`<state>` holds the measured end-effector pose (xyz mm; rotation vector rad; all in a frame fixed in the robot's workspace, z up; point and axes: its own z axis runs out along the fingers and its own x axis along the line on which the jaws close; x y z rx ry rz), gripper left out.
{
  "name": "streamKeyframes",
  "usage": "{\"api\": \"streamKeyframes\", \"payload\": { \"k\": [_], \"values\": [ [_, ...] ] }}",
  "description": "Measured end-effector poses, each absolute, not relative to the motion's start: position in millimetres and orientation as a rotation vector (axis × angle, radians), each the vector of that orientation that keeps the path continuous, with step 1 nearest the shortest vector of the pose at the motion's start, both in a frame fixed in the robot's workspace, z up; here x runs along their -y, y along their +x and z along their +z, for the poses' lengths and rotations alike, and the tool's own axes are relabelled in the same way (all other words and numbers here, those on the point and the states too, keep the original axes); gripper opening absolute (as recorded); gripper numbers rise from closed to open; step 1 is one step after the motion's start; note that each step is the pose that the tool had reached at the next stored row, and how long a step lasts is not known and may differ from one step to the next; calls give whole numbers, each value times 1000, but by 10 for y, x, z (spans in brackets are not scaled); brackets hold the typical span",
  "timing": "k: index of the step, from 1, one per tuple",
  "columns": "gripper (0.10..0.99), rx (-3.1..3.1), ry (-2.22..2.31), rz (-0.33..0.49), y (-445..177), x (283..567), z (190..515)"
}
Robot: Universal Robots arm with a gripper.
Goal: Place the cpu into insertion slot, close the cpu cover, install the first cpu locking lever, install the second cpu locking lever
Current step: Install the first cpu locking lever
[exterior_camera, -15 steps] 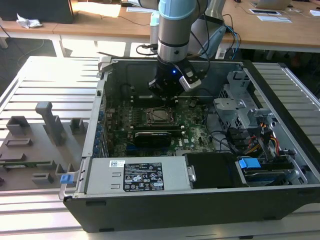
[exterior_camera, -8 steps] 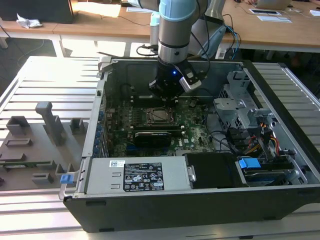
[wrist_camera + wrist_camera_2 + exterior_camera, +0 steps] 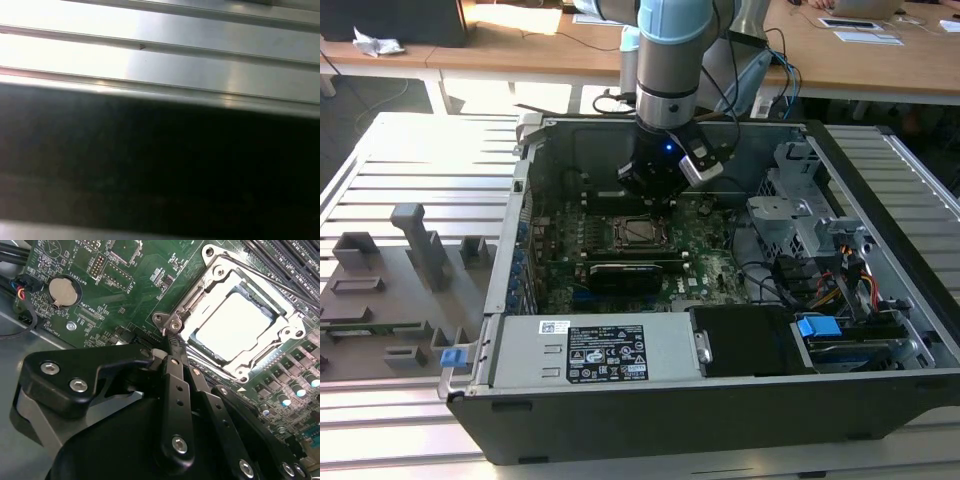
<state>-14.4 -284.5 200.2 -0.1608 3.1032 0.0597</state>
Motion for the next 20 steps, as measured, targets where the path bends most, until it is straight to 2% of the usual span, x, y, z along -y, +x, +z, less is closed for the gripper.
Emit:
{"api": "streamKeyframes", "payload": {
  "k": [12,20],
  "values": [
    [106,-3102,-161,54,-143,2859,2003],
    [106,-3099,-161,54,-154,2859,2179]
  ]
}}
